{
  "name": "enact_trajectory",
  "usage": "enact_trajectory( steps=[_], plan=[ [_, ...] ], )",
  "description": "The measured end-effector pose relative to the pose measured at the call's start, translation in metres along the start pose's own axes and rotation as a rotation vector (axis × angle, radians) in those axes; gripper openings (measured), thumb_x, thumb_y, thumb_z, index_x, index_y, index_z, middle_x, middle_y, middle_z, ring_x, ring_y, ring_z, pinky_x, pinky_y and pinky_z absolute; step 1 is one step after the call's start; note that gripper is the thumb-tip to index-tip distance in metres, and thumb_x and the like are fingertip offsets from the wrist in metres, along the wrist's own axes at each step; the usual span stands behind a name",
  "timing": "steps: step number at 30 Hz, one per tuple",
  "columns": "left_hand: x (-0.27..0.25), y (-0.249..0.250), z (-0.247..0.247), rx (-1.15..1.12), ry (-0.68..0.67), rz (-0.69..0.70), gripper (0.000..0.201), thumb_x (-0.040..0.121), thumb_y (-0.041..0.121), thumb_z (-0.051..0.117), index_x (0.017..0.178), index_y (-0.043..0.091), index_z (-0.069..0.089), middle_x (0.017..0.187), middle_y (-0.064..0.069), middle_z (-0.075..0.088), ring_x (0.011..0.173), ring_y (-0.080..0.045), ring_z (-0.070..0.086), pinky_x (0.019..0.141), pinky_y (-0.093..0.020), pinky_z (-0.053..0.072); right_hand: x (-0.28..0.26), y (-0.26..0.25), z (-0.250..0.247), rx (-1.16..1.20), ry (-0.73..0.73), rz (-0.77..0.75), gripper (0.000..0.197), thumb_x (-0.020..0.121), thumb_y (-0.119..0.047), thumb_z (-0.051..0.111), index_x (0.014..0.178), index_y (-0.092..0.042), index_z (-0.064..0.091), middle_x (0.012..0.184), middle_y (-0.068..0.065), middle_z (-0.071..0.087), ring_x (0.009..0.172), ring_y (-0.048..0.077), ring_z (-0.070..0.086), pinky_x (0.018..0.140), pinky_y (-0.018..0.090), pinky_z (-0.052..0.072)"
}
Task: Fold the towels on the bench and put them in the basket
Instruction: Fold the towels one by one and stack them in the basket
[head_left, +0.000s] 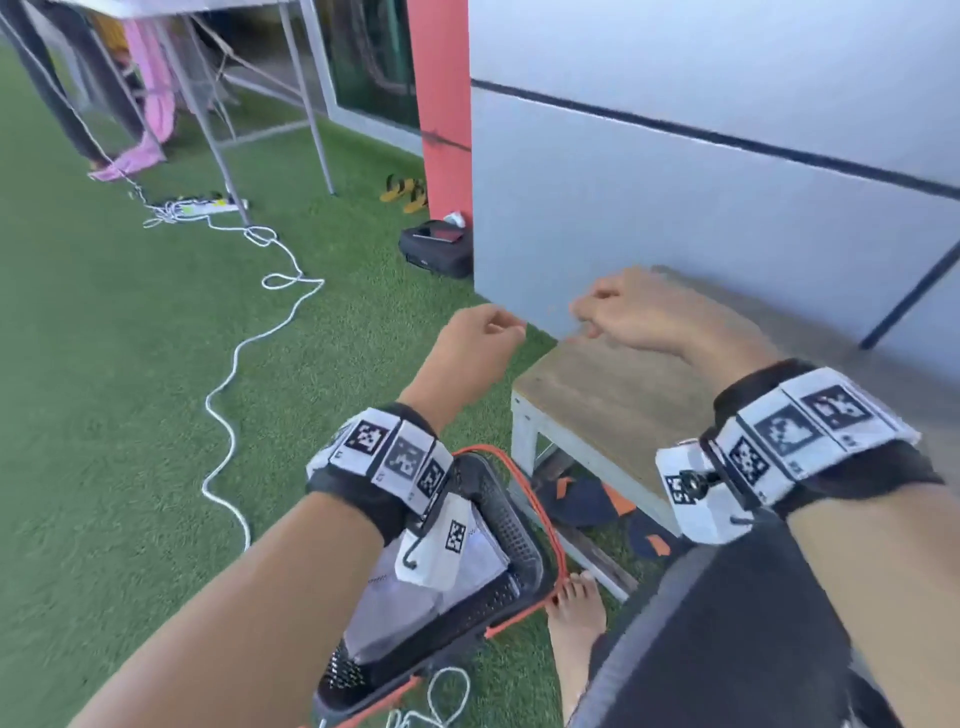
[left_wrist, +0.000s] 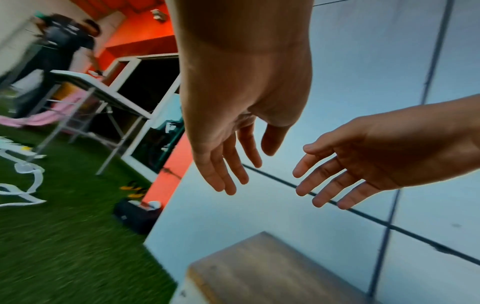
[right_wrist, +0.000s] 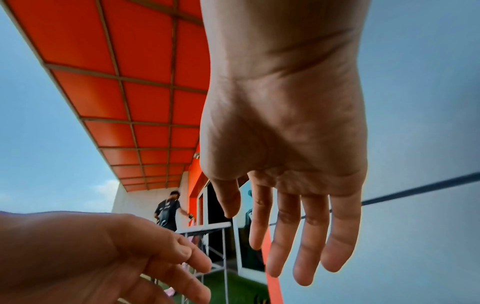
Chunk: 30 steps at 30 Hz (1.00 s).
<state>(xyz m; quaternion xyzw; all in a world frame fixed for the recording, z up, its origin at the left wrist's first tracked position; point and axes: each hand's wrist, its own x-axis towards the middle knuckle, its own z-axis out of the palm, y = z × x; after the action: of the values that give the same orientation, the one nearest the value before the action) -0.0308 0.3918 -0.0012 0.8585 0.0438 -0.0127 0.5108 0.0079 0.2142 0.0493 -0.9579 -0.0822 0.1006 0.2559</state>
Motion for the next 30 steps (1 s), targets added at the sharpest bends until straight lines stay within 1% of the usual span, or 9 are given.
enact_trajectory(
  steps=[2,5,7,12,14,19,23,26,30],
  plan=[
    [0.0,0.034,0.025,0.013,-0.073,0.079,0.016,0.097,0.024,0.058,0.106,0.018,0.068,0.098,0.0,0.069,0.088,-0.02,0.069,0.07,-0.027,0.05,-0.027,0.023,-0.027,0.043,0.096,0.023,0.04,0.096,-0.035,0.053,0.101,0.003,0.067,0.107,0.02,0.071,0.097,0.037,0.067,0.088,0.046,0.051],
    [-0.004,0.079,0.071,0.038,-0.186,0.2,0.009,0.093,0.022,0.063,0.093,0.017,0.069,0.091,-0.006,0.069,0.088,-0.027,0.069,0.077,-0.028,0.052,-0.075,0.059,-0.057,0.127,0.219,0.061,0.031,0.096,-0.038,0.056,0.093,-0.011,0.071,0.095,0.002,0.075,0.089,0.022,0.068,0.079,0.033,0.05],
    [-0.011,0.107,0.106,0.096,-0.267,0.275,0.007,0.093,0.025,0.064,0.088,0.021,0.067,0.095,-0.006,0.072,0.091,-0.024,0.069,0.072,-0.026,0.047,-0.108,0.087,-0.069,0.184,0.275,0.105,0.026,0.096,-0.038,0.056,0.091,-0.017,0.071,0.092,-0.005,0.075,0.089,0.019,0.068,0.08,0.033,0.05],
    [-0.043,0.158,0.19,0.228,-0.454,0.445,0.015,0.095,0.03,0.061,0.097,0.02,0.072,0.09,0.004,0.07,0.082,-0.012,0.066,0.064,-0.023,0.046,-0.182,0.169,-0.081,0.222,0.399,0.231,0.024,0.095,-0.038,0.057,0.089,-0.02,0.072,0.091,-0.004,0.075,0.09,0.019,0.069,0.09,0.042,0.052],
    [-0.056,0.17,0.226,0.276,-0.525,0.507,0.015,0.094,0.031,0.061,0.095,0.021,0.072,0.085,0.005,0.069,0.079,-0.012,0.065,0.063,-0.023,0.046,-0.21,0.206,-0.079,0.223,0.452,0.313,0.024,0.093,-0.04,0.057,0.087,-0.022,0.072,0.089,-0.005,0.075,0.087,0.018,0.068,0.088,0.041,0.053],
    [-0.09,0.178,0.313,0.411,-0.708,0.58,0.018,0.094,0.032,0.061,0.101,0.019,0.072,0.101,0.001,0.071,0.095,-0.016,0.065,0.075,-0.024,0.042,-0.272,0.282,-0.068,0.215,0.495,0.498,0.018,0.093,-0.038,0.059,0.087,-0.023,0.067,0.085,-0.005,0.07,0.084,0.02,0.064,0.076,0.032,0.045],
    [-0.119,0.166,0.377,0.499,-0.9,0.601,0.023,0.096,0.031,0.06,0.11,0.016,0.07,0.112,-0.003,0.069,0.091,-0.017,0.063,0.07,-0.025,0.043,-0.32,0.337,-0.053,0.087,0.416,0.724,0.024,0.093,-0.037,0.059,0.105,-0.018,0.063,0.107,0.004,0.065,0.102,0.024,0.056,0.083,0.034,0.043],
    [-0.139,0.153,0.418,0.569,-1.036,0.606,0.03,0.098,0.033,0.057,0.124,0.018,0.062,0.129,-0.004,0.061,0.107,-0.019,0.061,0.082,-0.029,0.047,-0.347,0.37,-0.035,-0.017,0.368,0.936,0.045,0.092,-0.037,0.056,0.129,-0.014,0.047,0.131,0.015,0.046,0.125,0.035,0.036,0.098,0.045,0.037],
    [-0.157,0.137,0.462,0.64,-1.085,0.686,0.049,0.095,0.035,0.062,0.141,0.024,0.045,0.141,-0.009,0.041,0.124,-0.03,0.046,0.097,-0.04,0.044,-0.368,0.4,-0.009,-0.078,0.398,1.134,0.065,0.088,-0.038,0.055,0.138,-0.002,0.035,0.14,0.023,0.035,0.128,0.041,0.031,0.103,0.047,0.033]
  ],
)
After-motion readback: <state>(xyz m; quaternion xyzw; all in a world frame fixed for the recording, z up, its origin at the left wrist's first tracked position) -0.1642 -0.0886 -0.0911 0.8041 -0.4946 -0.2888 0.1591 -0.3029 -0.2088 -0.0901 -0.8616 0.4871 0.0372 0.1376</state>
